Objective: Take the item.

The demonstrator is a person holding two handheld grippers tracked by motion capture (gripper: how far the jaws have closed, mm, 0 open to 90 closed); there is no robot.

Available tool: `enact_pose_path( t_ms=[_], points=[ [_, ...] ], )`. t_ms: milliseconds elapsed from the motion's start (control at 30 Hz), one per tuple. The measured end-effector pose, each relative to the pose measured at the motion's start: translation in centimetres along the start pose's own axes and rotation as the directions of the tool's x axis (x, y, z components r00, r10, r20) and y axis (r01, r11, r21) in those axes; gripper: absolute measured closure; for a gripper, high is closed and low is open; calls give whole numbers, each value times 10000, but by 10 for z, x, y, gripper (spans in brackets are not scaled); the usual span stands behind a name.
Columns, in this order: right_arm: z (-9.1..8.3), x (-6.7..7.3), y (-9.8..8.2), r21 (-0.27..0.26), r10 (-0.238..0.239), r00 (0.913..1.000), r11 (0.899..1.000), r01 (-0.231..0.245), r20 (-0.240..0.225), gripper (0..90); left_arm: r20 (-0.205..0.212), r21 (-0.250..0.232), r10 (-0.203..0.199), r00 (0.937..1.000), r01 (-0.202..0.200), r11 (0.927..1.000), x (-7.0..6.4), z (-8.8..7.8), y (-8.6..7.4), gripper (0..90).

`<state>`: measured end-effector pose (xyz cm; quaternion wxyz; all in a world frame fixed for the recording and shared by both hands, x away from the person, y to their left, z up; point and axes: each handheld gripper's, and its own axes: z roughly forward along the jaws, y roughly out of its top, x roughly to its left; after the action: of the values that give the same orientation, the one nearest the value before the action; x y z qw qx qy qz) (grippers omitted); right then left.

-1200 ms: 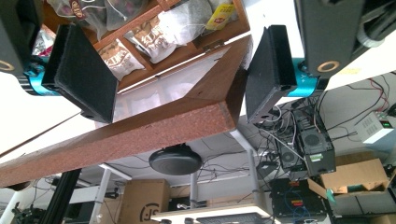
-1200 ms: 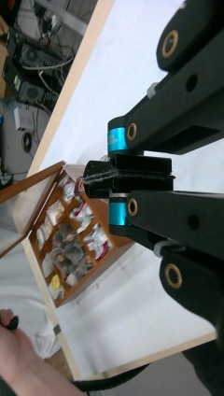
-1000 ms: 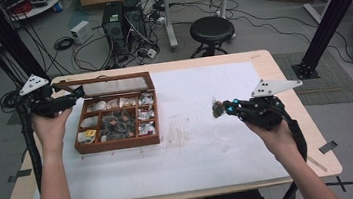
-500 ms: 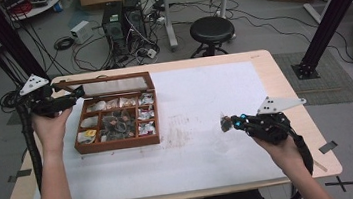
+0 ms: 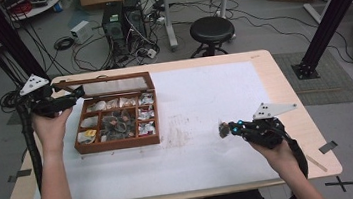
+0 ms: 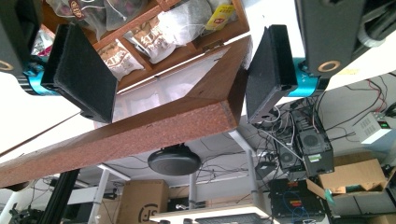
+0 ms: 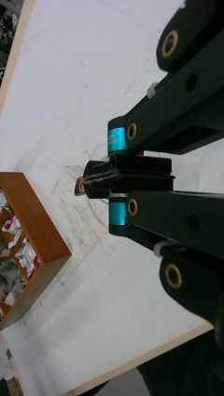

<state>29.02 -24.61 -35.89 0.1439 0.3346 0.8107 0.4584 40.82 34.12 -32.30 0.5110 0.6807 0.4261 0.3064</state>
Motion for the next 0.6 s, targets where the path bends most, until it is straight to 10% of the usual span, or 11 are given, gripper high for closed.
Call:
enact_pose_path(
  t_ms=[433, 600],
  points=[
    [3, -2, -2, 83, 94, 10000, 9999, -94, 1, 897, 7, 7, 4, 10000, -4, 10000, 0, 0, 0, 260],
    [4, -2, -3, 66, 145, 9996, 9999, -147, 254, 761, 8, 16, 12, 10000, -12, 10000, 0, 0, 0, 260]
  ],
)
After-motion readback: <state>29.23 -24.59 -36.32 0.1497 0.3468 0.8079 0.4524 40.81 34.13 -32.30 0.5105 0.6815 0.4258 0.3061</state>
